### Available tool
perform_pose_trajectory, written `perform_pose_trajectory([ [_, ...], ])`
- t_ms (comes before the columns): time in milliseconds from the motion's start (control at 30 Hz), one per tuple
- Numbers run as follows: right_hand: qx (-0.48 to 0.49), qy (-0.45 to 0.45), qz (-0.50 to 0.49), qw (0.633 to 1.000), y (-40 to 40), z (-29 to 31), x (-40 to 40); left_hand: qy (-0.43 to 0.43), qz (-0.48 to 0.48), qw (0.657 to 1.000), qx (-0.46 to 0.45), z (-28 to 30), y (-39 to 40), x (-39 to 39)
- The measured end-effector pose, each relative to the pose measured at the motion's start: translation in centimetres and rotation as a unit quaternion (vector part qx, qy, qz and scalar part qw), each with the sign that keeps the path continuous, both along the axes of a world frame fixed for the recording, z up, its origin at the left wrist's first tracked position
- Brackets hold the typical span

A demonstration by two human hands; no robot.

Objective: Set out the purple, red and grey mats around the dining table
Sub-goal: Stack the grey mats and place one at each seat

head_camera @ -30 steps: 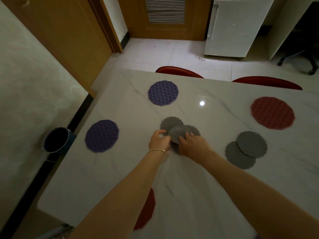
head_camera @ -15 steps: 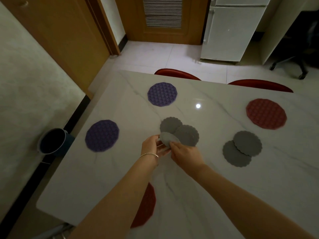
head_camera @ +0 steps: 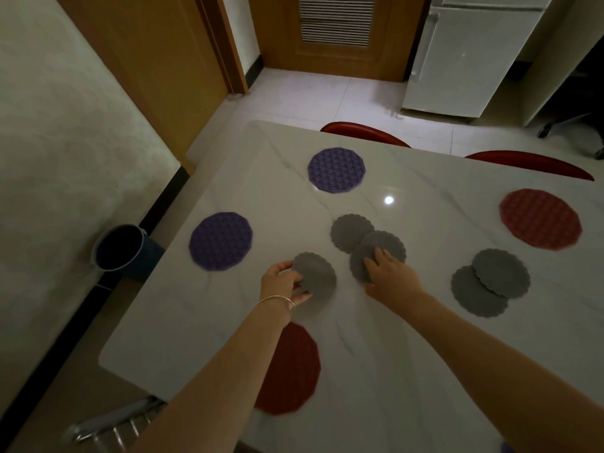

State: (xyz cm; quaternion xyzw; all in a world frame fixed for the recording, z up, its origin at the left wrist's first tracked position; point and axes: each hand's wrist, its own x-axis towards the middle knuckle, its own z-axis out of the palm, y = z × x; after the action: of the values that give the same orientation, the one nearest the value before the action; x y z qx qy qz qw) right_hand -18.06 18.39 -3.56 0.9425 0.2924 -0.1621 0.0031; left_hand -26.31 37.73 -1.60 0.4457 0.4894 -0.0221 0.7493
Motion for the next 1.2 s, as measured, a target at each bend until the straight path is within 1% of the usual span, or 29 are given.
perform_pose_trajectory([
  [67,0.004,-0.024,0.013,1.000,0.7,0.5,-0.3,-0.006,0.002,1.000,-0.008,0.0,0.3,-0.1],
  [167,0.126,-0.028,-0.075,0.989,1.2,1.3,-0.9,-0.015,-0.001,1.000,-0.023,-0.1,0.7,-0.1],
  [233,0.185,-0.062,-0.117,0.974,1.9,2.2,-1.7,-0.013,-0.005,1.000,-0.025,-0.2,0.8,-0.2],
  [300,0.236,-0.102,-0.119,0.959,3.1,3.1,-3.0,-0.010,-0.009,1.000,-0.024,-0.2,0.7,-0.2],
  [367,0.297,-0.115,-0.108,0.942,4.5,3.7,-4.2,-0.005,-0.019,1.000,-0.016,-0.2,0.6,-0.1],
  [400,0.305,-0.109,-0.103,0.941,5.1,3.7,-4.7,-0.001,-0.029,1.000,-0.009,-0.1,0.6,-0.1],
  [500,0.289,-0.032,-0.079,0.953,6.5,3.1,-6.3,-0.005,-0.044,0.999,-0.002,0.3,0.3,0.0],
  [633,0.331,-0.007,-0.031,0.943,6.7,2.3,-7.5,-0.022,-0.065,0.997,0.033,0.6,0.2,0.1],
  [700,0.315,0.011,-0.055,0.948,6.1,1.8,-6.8,-0.024,-0.087,0.994,0.063,0.6,0.4,0.2],
  [800,0.277,0.007,-0.156,0.948,4.4,0.7,-4.5,-0.023,-0.089,0.992,0.083,0.7,0.6,0.4],
  [867,0.203,0.002,-0.192,0.960,3.0,0.1,-2.5,-0.028,-0.082,0.993,0.076,0.8,0.7,0.5],
  [933,0.117,-0.006,-0.199,0.973,1.4,-0.4,-0.9,-0.035,-0.072,0.995,0.060,0.8,0.7,0.5],
  [967,0.089,-0.008,-0.201,0.975,0.7,-0.6,-0.2,-0.037,-0.069,0.996,0.053,0.9,0.6,0.4],
  [1033,0.065,-0.007,-0.196,0.978,-0.3,-0.9,0.9,-0.041,-0.064,0.996,0.045,1.0,0.6,0.3],
  [1100,0.030,-0.009,-0.171,0.985,-0.3,-1.0,1.3,-0.044,-0.060,0.997,0.037,1.0,0.6,0.2],
  [1133,0.003,-0.018,-0.149,0.989,-0.2,-0.9,1.3,-0.046,-0.059,0.997,0.034,0.9,0.7,0.1],
  [1200,-0.039,-0.067,-0.068,0.995,0.2,-0.6,1.1,-0.048,-0.058,0.997,0.030,0.8,0.7,0.0],
])
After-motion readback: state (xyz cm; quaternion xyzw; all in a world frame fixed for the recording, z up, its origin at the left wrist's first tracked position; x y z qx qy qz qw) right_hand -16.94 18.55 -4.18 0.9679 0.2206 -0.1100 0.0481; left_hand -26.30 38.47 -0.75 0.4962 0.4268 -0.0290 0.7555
